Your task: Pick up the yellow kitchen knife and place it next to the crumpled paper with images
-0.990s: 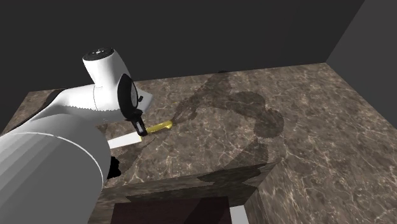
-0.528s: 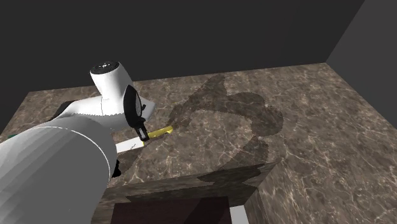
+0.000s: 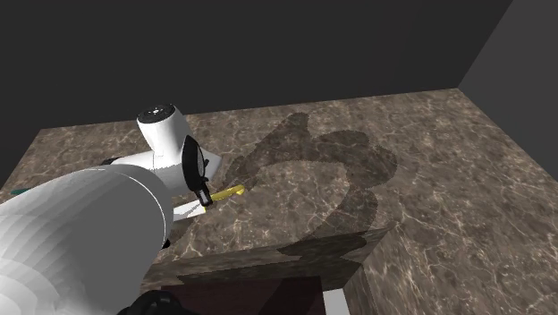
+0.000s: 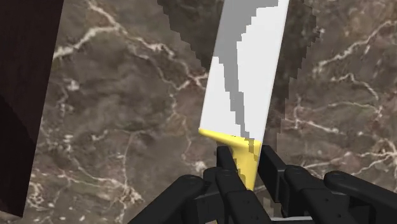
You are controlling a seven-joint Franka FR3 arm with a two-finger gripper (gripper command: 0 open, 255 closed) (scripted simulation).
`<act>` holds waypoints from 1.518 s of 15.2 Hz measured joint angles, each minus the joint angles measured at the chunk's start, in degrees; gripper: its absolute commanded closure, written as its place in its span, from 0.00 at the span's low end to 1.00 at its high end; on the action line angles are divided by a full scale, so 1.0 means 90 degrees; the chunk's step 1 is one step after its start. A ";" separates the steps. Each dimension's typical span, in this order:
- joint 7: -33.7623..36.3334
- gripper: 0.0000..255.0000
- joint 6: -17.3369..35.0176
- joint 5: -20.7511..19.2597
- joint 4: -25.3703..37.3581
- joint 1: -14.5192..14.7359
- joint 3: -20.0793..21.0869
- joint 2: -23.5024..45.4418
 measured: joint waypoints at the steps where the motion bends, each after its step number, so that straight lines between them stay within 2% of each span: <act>1: 0.0017 1.00 0.0097 -0.0010 -0.0054 -0.0001 0.0010 0.0044; 9: 0.0042 1.00 0.0283 -0.0044 -0.0116 -0.0016 0.0021 0.0167; 10: 0.0042 0.00 0.0283 -0.0044 -0.0116 -0.0016 0.0021 0.0167; 16: 0.0042 0.00 0.0283 -0.0044 -0.0116 -0.0017 0.0021 0.0167; 20: -0.0040 0.00 -0.0402 0.0052 0.0192 0.0023 -0.0021 -0.0227; 23: -0.0061 0.00 -0.0606 0.0083 0.0257 0.0039 -0.0033 -0.0362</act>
